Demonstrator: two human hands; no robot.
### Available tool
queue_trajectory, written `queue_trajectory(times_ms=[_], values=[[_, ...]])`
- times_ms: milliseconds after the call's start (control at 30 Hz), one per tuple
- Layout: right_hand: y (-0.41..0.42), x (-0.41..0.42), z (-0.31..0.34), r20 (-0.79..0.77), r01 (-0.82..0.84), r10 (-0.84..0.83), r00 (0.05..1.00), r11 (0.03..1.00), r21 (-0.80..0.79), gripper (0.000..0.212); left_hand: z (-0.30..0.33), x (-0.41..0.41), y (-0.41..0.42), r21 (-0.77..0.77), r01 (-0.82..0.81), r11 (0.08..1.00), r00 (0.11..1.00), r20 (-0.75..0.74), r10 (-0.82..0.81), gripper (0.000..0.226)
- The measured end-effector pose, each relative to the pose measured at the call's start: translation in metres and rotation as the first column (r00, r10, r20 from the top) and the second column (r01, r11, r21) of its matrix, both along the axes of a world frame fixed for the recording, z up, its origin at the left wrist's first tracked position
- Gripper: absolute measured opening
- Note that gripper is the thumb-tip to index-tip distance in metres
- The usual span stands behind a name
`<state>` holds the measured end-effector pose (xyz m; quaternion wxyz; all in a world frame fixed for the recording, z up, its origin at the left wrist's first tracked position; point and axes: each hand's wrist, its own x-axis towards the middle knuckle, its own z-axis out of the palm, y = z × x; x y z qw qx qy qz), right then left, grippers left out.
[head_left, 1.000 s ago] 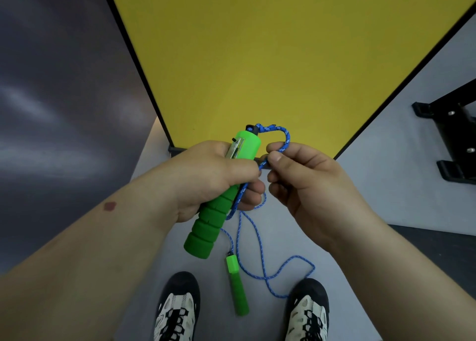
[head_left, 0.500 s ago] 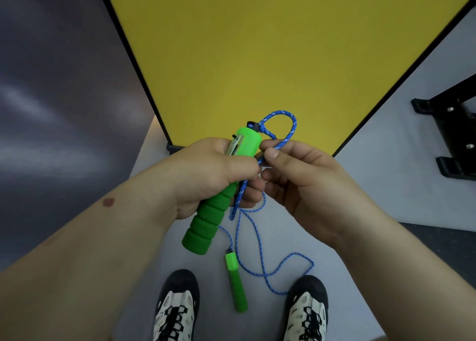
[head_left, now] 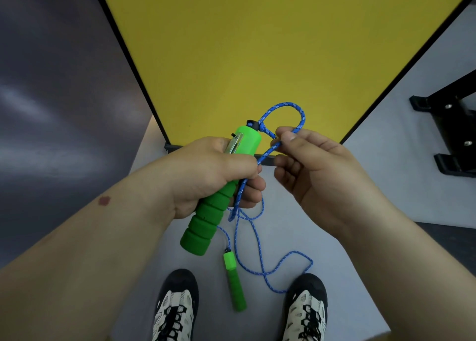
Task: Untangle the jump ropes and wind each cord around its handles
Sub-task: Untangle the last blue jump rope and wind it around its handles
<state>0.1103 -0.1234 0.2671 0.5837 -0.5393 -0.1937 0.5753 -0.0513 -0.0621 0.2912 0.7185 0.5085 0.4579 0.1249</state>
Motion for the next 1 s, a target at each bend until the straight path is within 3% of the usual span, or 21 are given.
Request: queue_trajectory(times_ms=[67, 200, 400, 533, 667, 833, 900, 1000], values=[[-0.002, -0.005, -0.001, 0.029, -0.104, 0.104, 0.994, 0.995, 0.007, 0.008, 0.001, 0.001, -0.001, 0.006, 0.004, 1.000, 1.000, 0.008, -0.004, 0.004], [-0.004, -0.007, -0.002, 0.097, -0.134, 0.133, 0.986, 0.991, 0.008, 0.008, 0.001, 0.001, -0.001, 0.035, 0.044, 0.998, 0.999, -0.011, -0.043, 0.008], [-0.006, -0.004, 0.003, 0.171, -0.332, 0.326, 0.930, 0.943, 0.006, 0.023, -0.002, -0.001, -0.002, 0.043, 0.187, 0.981, 0.982, -0.037, -0.186, 0.008], [-0.003, -0.002, 0.007, 0.167, -0.259, 0.249, 0.954, 0.965, 0.042, 0.023, -0.003, -0.003, -0.001, -0.016, 0.223, 0.975, 0.974, 0.051, -0.222, 0.016], [0.001, 0.003, 0.010, 0.084, -0.130, 0.123, 0.989, 0.989, 0.073, 0.026, -0.005, -0.005, -0.002, -0.052, 0.260, 0.964, 0.966, 0.032, -0.258, 0.015], [-0.002, 0.002, 0.008, -0.043, -0.170, 0.173, 0.984, 0.982, 0.080, 0.016, -0.003, -0.001, -0.004, 0.019, 0.205, 0.978, 0.979, -0.022, -0.205, 0.009], [-0.003, 0.001, 0.005, -0.038, -0.211, 0.213, 0.976, 0.976, 0.050, 0.021, -0.004, -0.001, -0.002, 0.020, 0.163, 0.986, 0.987, -0.007, -0.163, 0.008], [-0.002, 0.000, 0.001, -0.006, -0.190, 0.190, 0.982, 0.982, 0.009, 0.007, -0.004, -0.001, -0.001, 0.001, 0.141, 0.990, 0.990, 0.014, -0.141, 0.007]])
